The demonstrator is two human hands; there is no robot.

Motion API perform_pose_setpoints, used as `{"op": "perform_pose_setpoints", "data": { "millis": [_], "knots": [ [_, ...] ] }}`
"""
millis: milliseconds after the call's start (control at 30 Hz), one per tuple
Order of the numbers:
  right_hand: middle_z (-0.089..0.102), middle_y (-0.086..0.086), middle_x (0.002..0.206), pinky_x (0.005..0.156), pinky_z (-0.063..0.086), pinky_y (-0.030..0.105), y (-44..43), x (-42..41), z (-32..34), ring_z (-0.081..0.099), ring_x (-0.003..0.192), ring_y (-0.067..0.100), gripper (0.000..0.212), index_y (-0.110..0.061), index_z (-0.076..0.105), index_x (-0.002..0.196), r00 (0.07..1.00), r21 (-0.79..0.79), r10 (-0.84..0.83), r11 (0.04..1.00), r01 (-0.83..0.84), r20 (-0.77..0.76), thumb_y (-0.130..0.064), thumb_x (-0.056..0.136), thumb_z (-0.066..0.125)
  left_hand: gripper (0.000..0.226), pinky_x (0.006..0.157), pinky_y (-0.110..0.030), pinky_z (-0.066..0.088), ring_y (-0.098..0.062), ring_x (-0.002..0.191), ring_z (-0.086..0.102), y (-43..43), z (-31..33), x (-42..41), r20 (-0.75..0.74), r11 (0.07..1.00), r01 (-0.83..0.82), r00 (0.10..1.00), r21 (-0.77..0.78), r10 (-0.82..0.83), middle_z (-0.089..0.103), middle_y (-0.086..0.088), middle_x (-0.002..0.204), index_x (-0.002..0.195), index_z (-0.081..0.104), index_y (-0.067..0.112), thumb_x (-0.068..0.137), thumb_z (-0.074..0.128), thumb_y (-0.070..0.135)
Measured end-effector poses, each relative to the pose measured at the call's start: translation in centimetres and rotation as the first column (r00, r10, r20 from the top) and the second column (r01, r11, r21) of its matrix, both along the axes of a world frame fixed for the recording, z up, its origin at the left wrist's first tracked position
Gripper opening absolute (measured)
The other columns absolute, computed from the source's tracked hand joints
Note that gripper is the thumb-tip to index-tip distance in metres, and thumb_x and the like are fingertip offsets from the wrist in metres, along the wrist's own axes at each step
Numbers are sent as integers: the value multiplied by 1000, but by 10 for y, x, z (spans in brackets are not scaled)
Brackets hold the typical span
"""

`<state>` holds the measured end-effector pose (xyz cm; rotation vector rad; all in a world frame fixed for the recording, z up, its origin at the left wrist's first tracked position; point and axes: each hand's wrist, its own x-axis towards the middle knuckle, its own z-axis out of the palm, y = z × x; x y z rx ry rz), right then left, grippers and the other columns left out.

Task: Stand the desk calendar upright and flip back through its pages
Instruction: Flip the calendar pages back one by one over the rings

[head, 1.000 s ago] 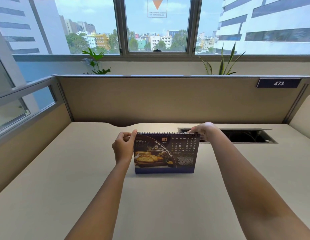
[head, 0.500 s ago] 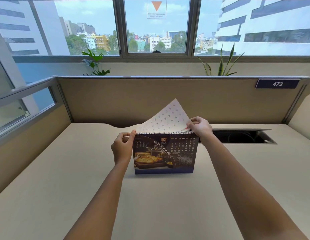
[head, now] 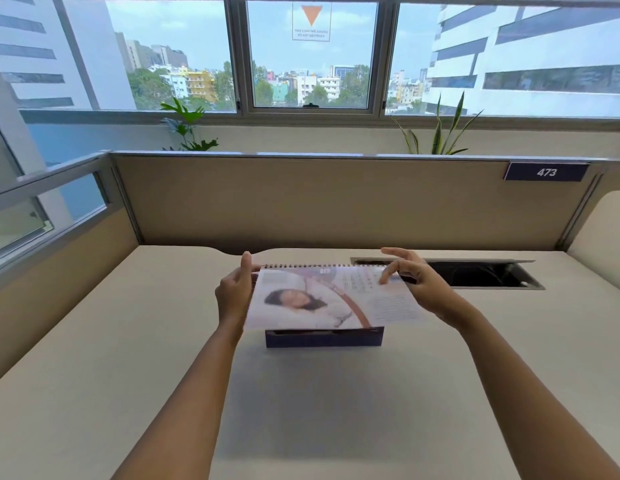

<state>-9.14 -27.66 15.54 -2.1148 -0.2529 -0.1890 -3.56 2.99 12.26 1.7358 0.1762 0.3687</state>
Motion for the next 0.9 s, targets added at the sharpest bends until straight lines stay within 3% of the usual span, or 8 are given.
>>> {"op": "perform_pose_setpoints", "data": {
  "millis": [100, 200, 267, 367, 667, 733, 800, 900],
  "knots": [
    [44, 4, 131, 88, 42, 6, 3, -2, -17, 42, 122, 17, 34, -14, 72, 86, 992, -58, -100, 993, 104, 78, 11, 89, 50, 40, 57, -20, 47, -14, 71, 63, -2, -3, 1, 28, 998, -1, 1000, 64, -1, 68, -2, 78, 79, 66, 18, 88, 48, 52],
    [47, 4, 126, 95, 47, 22, 10, -2, -27, 47, 119, 19, 39, -10, 71, 93, 982, 94, -175, 981, 168, 68, 12, 93, 39, 33, 68, -31, 56, -22, 81, 67, -2, -7, 2, 62, 994, 7, 998, 108, -14, 71, -4, 84, 88, 69, 13, 82, 62, 45],
    [50, 1, 122, 87, 50, 20, 15, 0, -30, 55, 107, 15, 30, -16, 69, 99, 972, 137, -212, 971, 197, 101, 1, 95, 45, 32, 75, -35, 57, -22, 84, 66, -1, -9, 3, 76, 991, 0, 997, 132, -10, 72, -6, 89, 93, 69, 13, 78, 68, 42],
    [52, 4, 119, 69, 54, 12, 19, 6, -35, 60, 88, 11, 26, -24, 61, 106, 957, 133, -241, 966, 221, 160, -4, 89, 58, 34, 67, -24, 52, -16, 80, 64, -1, -9, 4, 95, 988, -1, 995, 157, -14, 73, -7, 89, 95, 69, 13, 73, 74, 37],
    [43, 2, 116, 67, 47, -1, 23, 17, -44, 58, 84, 4, 56, -18, 47, 130, 924, 2, -310, 948, 318, 223, 6, 83, 63, 32, 56, -11, 44, -15, 81, 60, -9, -11, 5, 144, 973, -48, 990, 224, 15, 72, -14, 98, 99, 66, 5, 75, 74, 24],
    [42, 1, 115, 76, 51, 6, 25, 16, -41, 57, 87, 8, 57, -18, 46, 132, 921, -35, -319, 942, 335, 224, 6, 83, 63, 32, 55, -10, 42, -15, 81, 59, -10, -11, 5, 145, 972, -54, 989, 230, 20, 72, -15, 99, 100, 65, 4, 76, 73, 24],
    [44, 2, 115, 87, 53, 22, 27, 16, -39, 57, 96, 15, 54, -18, 47, 131, 916, -90, -334, 928, 360, 224, 1, 83, 64, 32, 56, -10, 43, -15, 81, 59, -10, -12, 5, 145, 971, -50, 989, 233, 16, 72, -15, 100, 101, 65, 4, 76, 73, 23],
    [50, 3, 113, 81, 52, 29, 28, 15, -34, 55, 95, 15, 36, -14, 55, 121, 896, -185, -370, 889, 418, 246, -25, 88, 64, 34, 57, -10, 43, -16, 81, 59, -8, -12, 5, 146, 971, -41, 989, 237, 6, 72, -15, 99, 101, 65, 4, 75, 74, 23]
  ]
}}
